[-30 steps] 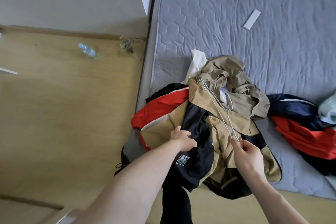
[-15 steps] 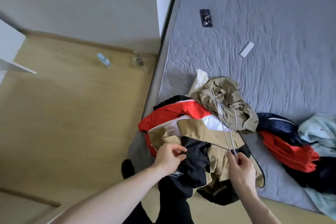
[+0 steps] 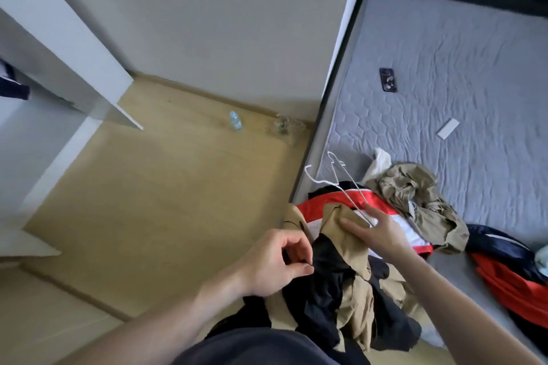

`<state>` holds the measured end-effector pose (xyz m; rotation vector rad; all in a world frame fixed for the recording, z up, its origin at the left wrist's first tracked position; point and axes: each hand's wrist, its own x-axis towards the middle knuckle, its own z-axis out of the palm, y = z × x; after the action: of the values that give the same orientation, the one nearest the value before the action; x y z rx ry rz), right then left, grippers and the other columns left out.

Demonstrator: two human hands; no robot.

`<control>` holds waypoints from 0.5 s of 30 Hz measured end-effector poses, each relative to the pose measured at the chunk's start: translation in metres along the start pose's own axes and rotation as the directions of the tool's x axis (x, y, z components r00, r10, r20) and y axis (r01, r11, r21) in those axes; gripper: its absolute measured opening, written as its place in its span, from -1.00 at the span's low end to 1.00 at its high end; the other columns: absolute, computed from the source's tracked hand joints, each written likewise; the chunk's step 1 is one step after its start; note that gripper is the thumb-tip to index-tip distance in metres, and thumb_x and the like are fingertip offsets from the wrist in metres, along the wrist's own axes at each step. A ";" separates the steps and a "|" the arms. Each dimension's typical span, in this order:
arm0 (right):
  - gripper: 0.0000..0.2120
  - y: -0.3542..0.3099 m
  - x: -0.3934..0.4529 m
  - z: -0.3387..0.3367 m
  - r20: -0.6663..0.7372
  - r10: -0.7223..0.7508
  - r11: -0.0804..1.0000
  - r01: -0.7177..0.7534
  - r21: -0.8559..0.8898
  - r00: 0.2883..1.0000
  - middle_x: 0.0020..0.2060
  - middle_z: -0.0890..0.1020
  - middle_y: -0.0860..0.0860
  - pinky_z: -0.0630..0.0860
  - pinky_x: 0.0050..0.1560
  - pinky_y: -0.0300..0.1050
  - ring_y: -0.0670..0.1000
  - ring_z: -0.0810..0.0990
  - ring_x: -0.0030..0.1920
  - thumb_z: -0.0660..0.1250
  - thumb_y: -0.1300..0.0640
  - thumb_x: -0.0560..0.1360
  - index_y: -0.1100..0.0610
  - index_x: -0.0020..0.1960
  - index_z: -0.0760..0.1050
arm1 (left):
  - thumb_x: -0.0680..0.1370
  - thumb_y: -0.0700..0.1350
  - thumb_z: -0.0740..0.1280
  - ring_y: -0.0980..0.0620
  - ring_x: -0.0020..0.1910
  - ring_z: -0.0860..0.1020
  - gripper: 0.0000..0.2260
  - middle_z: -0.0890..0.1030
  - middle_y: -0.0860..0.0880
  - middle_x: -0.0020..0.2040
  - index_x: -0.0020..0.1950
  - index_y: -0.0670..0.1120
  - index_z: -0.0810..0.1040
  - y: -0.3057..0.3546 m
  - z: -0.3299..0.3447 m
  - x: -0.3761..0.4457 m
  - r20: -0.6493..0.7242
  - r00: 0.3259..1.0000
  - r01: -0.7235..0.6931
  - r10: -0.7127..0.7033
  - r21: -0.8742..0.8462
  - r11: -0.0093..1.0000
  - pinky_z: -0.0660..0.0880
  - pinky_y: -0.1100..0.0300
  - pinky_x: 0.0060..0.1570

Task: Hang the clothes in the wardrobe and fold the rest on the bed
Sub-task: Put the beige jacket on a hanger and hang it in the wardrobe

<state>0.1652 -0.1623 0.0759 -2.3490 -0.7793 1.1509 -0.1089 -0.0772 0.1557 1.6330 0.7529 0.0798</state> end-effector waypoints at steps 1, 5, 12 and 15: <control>-0.07 -0.015 0.002 0.009 0.077 0.008 1.000 -0.008 0.001 0.997 0.18 0.66 -0.16 0.49 0.04 -0.22 -0.06 0.66 0.17 0.49 -0.57 0.16 -0.03 0.35 0.60 | 0.48 -0.18 0.52 0.15 -0.20 0.57 -0.77 0.63 0.14 -0.23 -0.18 0.13 0.58 0.000 -0.014 -0.008 -0.039 0.999 -0.011 0.011 -0.001 1.000 0.57 0.14 -0.08; -0.71 -0.059 0.003 0.051 0.360 -0.032 0.994 -0.009 0.111 0.932 -0.34 0.62 -0.07 0.40 -0.43 -0.32 -0.19 0.52 -0.45 0.58 -0.17 0.41 0.06 -0.19 0.73 | 0.47 -0.26 0.51 0.15 -0.23 0.53 -0.74 0.58 0.16 -0.26 -0.22 0.08 0.55 -0.008 -0.064 -0.036 -0.223 0.973 -0.055 0.052 -0.007 0.998 0.54 0.17 -0.10; -0.89 -0.174 -0.009 0.060 0.181 -0.277 0.879 0.172 0.445 0.944 -0.13 0.77 0.05 0.60 -0.28 -0.22 -0.03 0.74 -0.20 0.45 0.11 0.59 0.07 0.07 0.73 | 0.46 -0.11 0.52 0.14 -0.27 0.52 -0.84 0.60 0.09 -0.26 -0.16 -0.01 0.54 -0.046 -0.126 -0.098 -0.327 0.944 0.044 -0.029 0.037 0.998 0.53 0.08 -0.18; -0.81 -0.232 -0.038 0.059 0.180 -0.460 0.813 0.330 0.480 0.870 -0.14 0.77 0.03 0.59 -0.24 -0.29 -0.07 0.73 -0.17 0.49 -0.02 0.51 0.05 0.04 0.73 | 0.47 -0.11 0.50 0.17 -0.26 0.55 -0.83 0.62 0.10 -0.23 -0.18 0.01 0.51 -0.046 -0.152 -0.113 -0.280 0.956 0.115 -0.082 0.101 0.988 0.57 0.07 -0.12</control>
<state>0.0281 -0.0033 0.1977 -1.5711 -0.9442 1.3250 -0.2864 -0.0037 0.1883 1.7117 1.0687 0.1984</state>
